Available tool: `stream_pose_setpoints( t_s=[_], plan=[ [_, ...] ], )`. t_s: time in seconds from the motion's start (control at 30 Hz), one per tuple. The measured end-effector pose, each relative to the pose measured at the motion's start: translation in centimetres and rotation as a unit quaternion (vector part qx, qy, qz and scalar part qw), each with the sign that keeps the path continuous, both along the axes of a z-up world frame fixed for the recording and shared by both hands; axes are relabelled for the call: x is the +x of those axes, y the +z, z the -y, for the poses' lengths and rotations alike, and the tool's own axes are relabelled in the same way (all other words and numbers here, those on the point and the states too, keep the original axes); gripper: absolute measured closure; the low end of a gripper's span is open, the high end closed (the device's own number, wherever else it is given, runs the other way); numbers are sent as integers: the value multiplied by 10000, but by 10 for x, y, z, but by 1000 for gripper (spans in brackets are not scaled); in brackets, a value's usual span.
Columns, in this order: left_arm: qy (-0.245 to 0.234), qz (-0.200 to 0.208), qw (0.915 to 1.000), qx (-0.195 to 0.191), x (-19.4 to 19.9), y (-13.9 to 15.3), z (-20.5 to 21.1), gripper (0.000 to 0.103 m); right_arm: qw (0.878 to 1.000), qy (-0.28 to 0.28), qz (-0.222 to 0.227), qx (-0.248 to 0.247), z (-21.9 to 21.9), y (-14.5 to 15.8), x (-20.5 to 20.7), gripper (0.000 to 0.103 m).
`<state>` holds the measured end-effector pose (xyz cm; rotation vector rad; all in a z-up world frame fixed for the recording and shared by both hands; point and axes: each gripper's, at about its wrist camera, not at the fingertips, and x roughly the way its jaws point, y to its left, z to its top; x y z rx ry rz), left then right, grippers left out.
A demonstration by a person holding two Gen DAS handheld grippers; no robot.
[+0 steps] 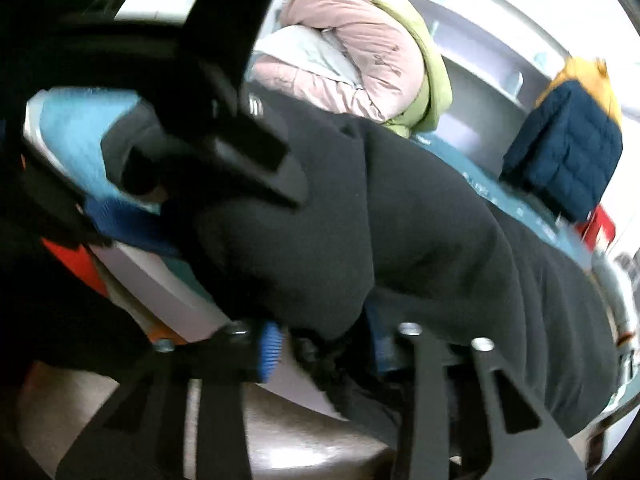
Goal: Fold large clothes
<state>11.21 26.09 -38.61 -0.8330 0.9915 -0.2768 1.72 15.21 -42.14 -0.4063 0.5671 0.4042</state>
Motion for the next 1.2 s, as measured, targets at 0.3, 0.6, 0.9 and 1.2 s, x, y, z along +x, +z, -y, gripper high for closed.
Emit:
stream_pose_setpoints(
  t_s=[0.3, 0.6, 0.9, 1.2],
  plan=[
    [-94, 255, 9996, -18, 4, 46, 14, 43, 9897, -396, -483, 1287, 38, 50, 19, 84],
    [2, 780, 9947, -675, -48, 60, -31, 21, 9800, -340, -908, 1738, 55, 69, 37, 85],
    [933, 30, 9835, -1550, -8, -19, -99, 20, 9837, -216, -947, 1512, 51, 59, 44, 84],
    [68, 218, 9936, -1106, 33, -3, -72, 22, 9910, -329, 1027, -795, 0, 34, 0, 49]
  ],
)
